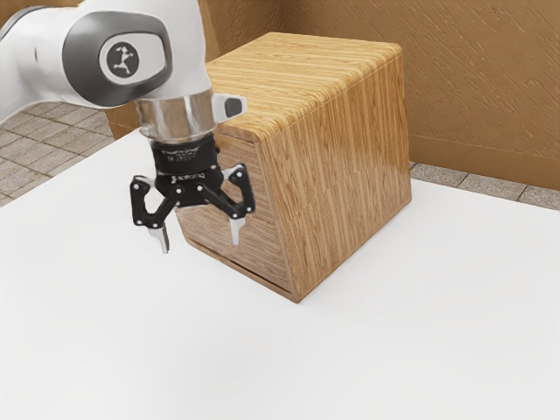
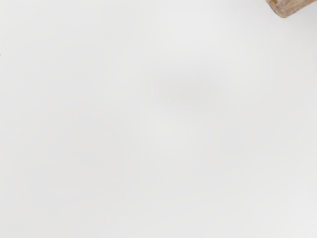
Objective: Pull the drawer handle with one arm to open the drawer
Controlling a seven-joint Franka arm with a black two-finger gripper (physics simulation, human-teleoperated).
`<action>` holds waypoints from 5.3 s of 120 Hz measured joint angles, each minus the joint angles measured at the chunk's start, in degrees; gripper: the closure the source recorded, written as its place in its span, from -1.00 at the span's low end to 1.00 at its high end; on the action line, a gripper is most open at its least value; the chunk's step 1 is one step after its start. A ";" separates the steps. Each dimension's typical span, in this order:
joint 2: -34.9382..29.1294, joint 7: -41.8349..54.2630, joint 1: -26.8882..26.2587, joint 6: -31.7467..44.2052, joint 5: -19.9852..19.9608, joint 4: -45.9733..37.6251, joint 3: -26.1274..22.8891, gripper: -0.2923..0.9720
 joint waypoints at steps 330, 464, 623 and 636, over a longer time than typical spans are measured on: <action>-5.59 -30.75 13.80 37.87 -1.35 -10.34 2.52 -0.19; -1.33 -28.87 14.42 38.02 -1.35 -6.97 2.86 0.00; 0.12 -28.51 12.42 40.27 1.57 -7.35 4.11 0.66; -1.01 -28.53 14.72 40.03 2.12 -8.61 1.94 0.67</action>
